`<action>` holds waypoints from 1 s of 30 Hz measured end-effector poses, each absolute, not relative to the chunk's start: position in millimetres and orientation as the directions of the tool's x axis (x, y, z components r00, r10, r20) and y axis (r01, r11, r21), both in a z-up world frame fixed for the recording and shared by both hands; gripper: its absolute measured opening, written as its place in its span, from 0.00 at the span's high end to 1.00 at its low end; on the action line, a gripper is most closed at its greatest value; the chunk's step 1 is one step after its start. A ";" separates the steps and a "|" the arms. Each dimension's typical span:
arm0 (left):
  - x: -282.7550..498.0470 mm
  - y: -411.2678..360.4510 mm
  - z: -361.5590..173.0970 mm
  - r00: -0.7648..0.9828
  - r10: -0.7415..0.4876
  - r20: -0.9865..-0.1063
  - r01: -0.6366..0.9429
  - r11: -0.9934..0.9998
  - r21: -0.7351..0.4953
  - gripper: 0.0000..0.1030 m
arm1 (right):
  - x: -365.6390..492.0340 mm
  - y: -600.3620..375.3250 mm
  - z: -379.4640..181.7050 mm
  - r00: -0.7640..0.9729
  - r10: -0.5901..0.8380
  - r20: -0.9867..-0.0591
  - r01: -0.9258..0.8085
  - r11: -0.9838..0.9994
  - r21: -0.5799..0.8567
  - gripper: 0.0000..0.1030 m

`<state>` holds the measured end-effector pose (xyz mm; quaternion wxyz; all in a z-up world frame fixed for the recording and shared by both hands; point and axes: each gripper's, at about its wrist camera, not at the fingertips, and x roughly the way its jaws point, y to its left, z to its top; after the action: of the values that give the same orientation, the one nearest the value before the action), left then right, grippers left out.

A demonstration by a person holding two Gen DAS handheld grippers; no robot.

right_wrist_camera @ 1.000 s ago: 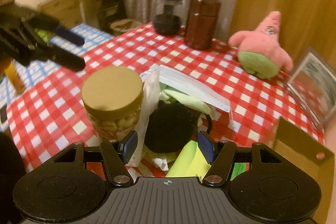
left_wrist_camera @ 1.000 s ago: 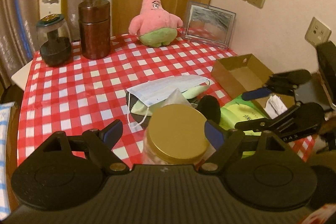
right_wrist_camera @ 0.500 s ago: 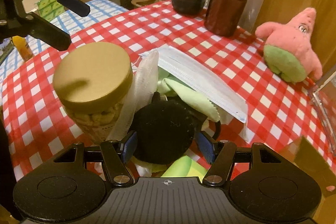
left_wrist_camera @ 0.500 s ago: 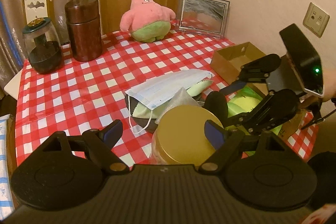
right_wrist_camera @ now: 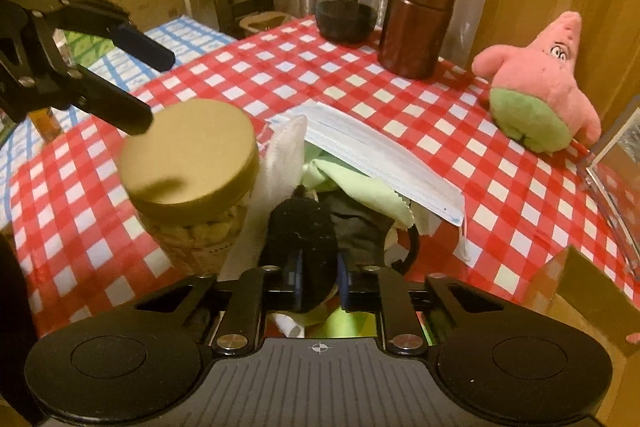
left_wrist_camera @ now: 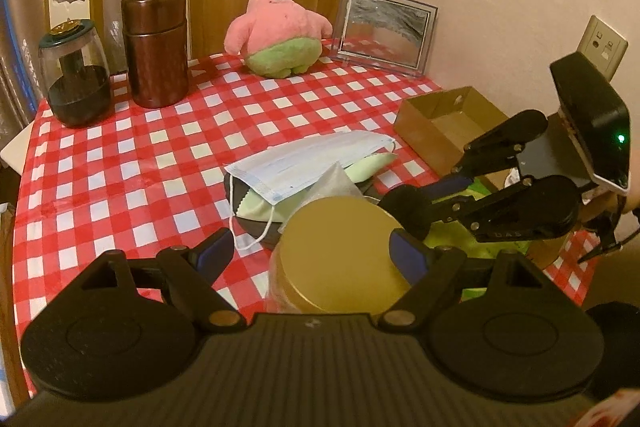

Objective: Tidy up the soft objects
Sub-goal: 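Grasp the black round puff with the right gripper, then grasp the white plastic bag with the left gripper while the right gripper holds the puff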

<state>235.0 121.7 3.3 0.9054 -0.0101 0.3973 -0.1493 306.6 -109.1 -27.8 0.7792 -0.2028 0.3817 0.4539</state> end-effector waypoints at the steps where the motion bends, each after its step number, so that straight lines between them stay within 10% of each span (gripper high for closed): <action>1: 234.0 120.8 4.0 0.641 -0.280 -0.715 0.261 0.955 -0.140 0.19 | 304.3 -110.6 -24.3 0.301 0.559 -0.772 -0.860 0.510 0.035 0.86; 15: 208.6 90.4 26.1 0.700 -0.229 -0.677 0.196 0.972 -0.127 0.21 | 266.8 -162.6 38.8 0.477 0.580 -0.661 -0.707 0.700 0.104 0.89; 30: 172.7 3.2 -16.0 0.722 -0.173 -0.670 0.012 0.971 -0.238 0.51 | 242.7 -217.6 51.6 0.595 0.511 -0.620 -0.540 0.826 0.163 0.89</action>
<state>172.7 3.2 -16.0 0.9215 -0.1088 0.3693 -0.0503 242.7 -217.6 51.6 0.8927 -0.0213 0.3405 0.2945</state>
